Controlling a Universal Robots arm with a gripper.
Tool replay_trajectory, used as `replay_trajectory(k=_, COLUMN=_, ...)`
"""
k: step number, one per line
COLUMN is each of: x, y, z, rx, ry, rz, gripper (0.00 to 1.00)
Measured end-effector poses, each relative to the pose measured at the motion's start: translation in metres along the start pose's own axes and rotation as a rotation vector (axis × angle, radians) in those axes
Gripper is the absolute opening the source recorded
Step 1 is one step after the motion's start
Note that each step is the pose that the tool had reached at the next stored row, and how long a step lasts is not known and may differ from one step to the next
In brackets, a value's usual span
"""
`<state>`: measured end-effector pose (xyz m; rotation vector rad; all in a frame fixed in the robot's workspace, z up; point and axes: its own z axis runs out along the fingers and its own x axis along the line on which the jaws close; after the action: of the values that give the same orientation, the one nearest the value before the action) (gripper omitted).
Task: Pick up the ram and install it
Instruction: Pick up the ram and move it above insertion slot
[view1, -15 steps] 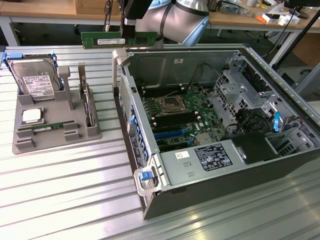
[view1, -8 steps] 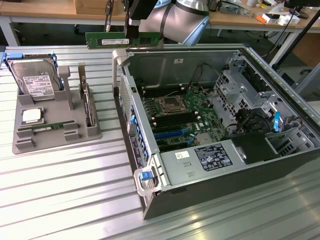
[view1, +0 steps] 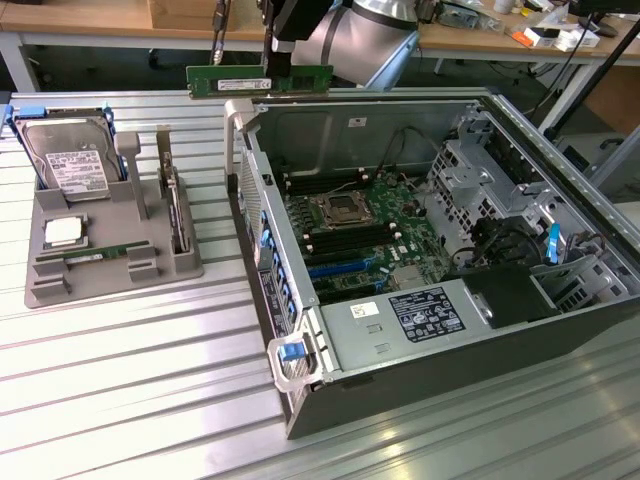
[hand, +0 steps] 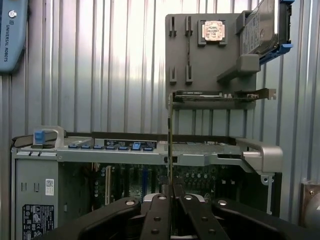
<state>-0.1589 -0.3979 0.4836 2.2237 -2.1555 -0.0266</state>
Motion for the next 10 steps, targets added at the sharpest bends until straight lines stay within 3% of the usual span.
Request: replay_trajectory(k=10, x=0.001, y=-0.0168, z=0.0, rx=-0.0002, ry=0.0041, rz=0.0, gripper=0.12)
